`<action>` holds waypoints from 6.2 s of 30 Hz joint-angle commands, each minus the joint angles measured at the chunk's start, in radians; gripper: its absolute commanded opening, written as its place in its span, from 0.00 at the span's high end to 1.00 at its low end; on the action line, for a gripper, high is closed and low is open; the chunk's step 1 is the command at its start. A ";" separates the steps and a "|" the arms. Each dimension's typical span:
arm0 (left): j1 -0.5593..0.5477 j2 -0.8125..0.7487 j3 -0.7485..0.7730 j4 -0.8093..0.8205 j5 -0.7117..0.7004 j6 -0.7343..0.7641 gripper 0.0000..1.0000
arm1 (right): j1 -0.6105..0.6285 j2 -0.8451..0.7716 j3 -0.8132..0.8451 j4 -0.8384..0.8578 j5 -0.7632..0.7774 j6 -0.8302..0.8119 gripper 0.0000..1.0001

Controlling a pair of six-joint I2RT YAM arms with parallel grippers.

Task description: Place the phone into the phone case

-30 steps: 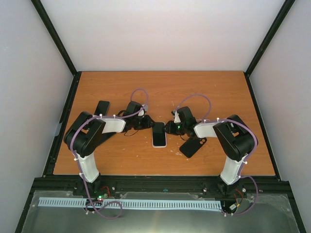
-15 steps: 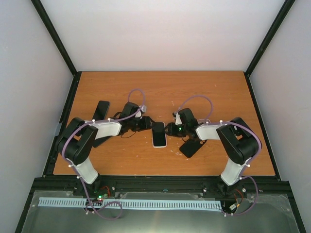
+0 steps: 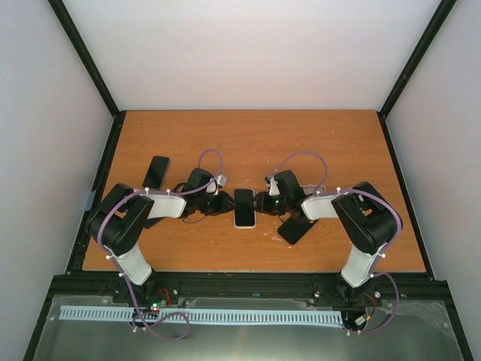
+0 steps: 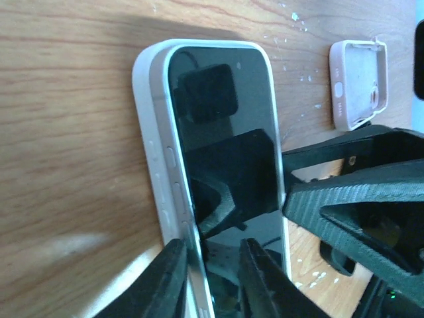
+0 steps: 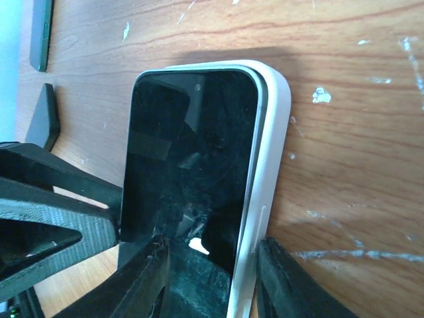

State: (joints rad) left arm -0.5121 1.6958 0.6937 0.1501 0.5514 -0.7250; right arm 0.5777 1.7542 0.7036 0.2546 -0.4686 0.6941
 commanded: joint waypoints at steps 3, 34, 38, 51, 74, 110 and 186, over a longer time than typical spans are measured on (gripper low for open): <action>0.000 0.011 -0.027 0.041 0.009 0.001 0.84 | 0.011 0.027 -0.009 0.082 -0.069 0.083 0.64; 0.000 -0.090 -0.197 0.085 -0.026 -0.017 0.71 | 0.068 0.084 -0.078 0.475 -0.265 0.319 0.61; 0.000 -0.109 -0.210 0.100 -0.028 -0.002 0.73 | 0.070 0.081 -0.084 0.506 -0.296 0.343 0.61; 0.000 -0.135 -0.207 0.101 -0.008 0.016 0.60 | 0.071 0.125 -0.075 0.484 -0.337 0.338 0.60; 0.007 -0.253 -0.204 0.102 0.043 -0.090 0.56 | 0.069 0.076 -0.097 0.377 -0.246 0.222 0.79; 0.263 -0.823 -0.237 0.350 0.479 -0.358 0.15 | 0.079 -0.171 -0.230 1.423 -0.443 0.915 0.89; 0.264 -0.827 -0.276 0.567 0.423 -0.552 0.89 | 0.194 -0.321 -0.166 1.151 -0.412 0.821 0.85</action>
State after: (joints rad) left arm -0.2531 0.8612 0.4141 0.6811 0.9802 -1.2888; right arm 0.7574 1.4750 0.5171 1.3296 -0.8726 1.5181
